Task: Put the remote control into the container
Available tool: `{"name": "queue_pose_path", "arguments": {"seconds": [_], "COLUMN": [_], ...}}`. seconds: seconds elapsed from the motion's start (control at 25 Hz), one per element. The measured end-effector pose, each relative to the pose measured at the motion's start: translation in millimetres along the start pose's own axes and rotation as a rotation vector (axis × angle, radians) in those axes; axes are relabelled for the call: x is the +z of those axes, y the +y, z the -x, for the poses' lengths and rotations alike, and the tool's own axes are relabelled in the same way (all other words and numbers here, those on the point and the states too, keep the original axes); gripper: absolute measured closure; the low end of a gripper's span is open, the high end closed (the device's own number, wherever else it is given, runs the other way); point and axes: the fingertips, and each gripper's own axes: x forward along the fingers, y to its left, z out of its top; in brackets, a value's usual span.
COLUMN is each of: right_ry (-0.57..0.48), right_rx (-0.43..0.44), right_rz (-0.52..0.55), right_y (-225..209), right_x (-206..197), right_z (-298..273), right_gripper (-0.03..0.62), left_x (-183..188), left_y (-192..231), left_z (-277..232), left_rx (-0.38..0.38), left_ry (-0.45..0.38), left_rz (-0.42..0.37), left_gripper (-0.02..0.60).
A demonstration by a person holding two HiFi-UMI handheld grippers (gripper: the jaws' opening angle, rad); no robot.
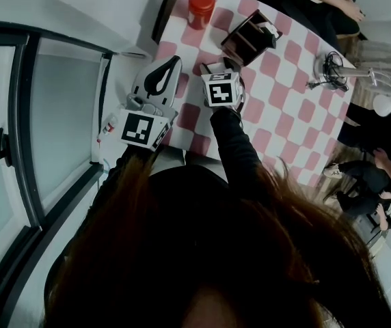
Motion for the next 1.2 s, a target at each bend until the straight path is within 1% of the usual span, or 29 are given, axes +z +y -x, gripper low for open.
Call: {"name": "queue_pose_path", "arguments": {"seconds": [0.08,0.32,0.52,0.72,0.92,1.2], "right_ry": [-0.031,-0.223,-0.304,-0.316,-0.315,-0.269], "right_rx": [0.02,0.091,0.136,0.161,0.164,0.173], "right_rz": [-0.013,-0.083,-0.087,-0.056,-0.056,-0.035], "right_y": [0.0,-6.9,-15.7,-17.4,-20.8,-20.2], "right_x": [2.2,32.8,38.4,27.7,16.1,1.4], "right_z": [3.9,46.5,91.6,129.2,154.9,180.4], "right_gripper": [0.324,0.324,0.324,0.324,0.324,0.324], "left_x": [0.3,3.7,10.6,16.7,20.1,21.1], "left_y": [0.7,3.8,0.2,-2.5,-4.8,-9.3], "left_z": [1.0,1.8,0.2,-0.9,-0.9,-2.7], "left_rx": [0.003,0.005,-0.008,-0.02,-0.028,-0.038], "left_ry": [-0.002,-0.012,-0.027,-0.039,-0.043,-0.042], "left_rz": [0.003,0.008,0.005,-0.005,-0.009,-0.011], "left_gripper": [0.572,0.572,0.572,0.572,0.572,0.572]}}
